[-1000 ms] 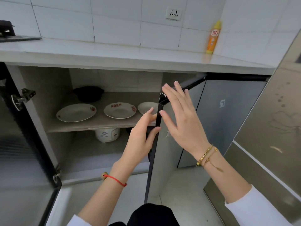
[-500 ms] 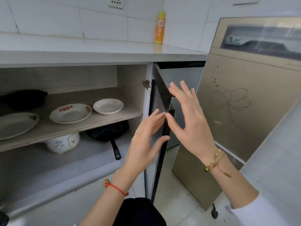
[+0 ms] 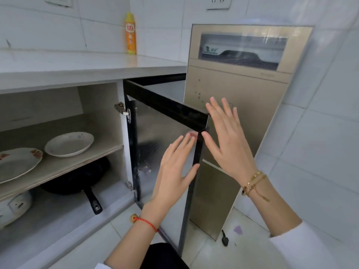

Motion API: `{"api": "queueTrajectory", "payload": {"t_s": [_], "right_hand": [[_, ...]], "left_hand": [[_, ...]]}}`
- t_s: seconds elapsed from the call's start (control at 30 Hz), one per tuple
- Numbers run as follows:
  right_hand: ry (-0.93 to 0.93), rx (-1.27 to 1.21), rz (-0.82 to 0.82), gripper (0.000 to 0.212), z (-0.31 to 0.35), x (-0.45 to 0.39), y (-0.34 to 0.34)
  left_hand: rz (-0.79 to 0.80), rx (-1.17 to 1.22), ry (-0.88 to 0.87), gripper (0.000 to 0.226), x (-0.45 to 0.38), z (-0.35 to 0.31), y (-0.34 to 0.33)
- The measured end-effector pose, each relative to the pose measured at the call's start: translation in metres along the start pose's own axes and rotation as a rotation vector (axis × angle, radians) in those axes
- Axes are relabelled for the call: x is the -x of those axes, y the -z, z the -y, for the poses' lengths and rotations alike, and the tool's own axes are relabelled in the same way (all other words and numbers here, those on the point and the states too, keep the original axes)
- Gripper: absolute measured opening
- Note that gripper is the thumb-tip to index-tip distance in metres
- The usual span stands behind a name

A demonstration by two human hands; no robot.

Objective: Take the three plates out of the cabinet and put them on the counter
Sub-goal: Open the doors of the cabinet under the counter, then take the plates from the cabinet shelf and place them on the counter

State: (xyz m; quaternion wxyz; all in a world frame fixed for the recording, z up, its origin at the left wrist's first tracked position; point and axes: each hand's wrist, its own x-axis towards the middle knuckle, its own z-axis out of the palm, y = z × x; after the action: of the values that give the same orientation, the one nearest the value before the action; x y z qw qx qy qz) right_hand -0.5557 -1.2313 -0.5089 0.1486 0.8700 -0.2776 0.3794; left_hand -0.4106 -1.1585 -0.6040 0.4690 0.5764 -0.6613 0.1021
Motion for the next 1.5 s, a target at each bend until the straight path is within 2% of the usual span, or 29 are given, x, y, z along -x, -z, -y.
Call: {"api": "queueTrajectory", "payload": {"t_s": [0.27,0.47,1.0,1.2,1.37,1.5], "right_hand": [[-0.087,0.171,0.066,0.06,-0.048,-0.009,-0.01],[-0.104,0.209,0.085,0.062,-0.062,-0.015,-0.017],[-0.076,0.036,0.12,0.058,-0.043,-0.018,0.006],[0.063,0.091,0.079,0.056,-0.011,-0.033,0.014],[0.171,-0.127,0.08,0.052,0.045,-0.048,-0.001],[0.185,-0.348,0.117,0.052,0.094,-0.058,-0.02]], "left_hand": [[0.165,-0.067,0.078,0.083,-0.035,0.001,-0.036],[0.219,-0.068,0.125,0.086,-0.05,-0.002,-0.049],[0.232,-0.074,0.09,0.08,-0.042,0.01,-0.027],[0.193,-0.074,0.167,0.076,-0.029,0.018,0.01],[0.1,-0.094,0.245,0.075,-0.006,0.034,0.074],[0.016,-0.189,0.35,0.071,0.024,0.047,0.136]]}}
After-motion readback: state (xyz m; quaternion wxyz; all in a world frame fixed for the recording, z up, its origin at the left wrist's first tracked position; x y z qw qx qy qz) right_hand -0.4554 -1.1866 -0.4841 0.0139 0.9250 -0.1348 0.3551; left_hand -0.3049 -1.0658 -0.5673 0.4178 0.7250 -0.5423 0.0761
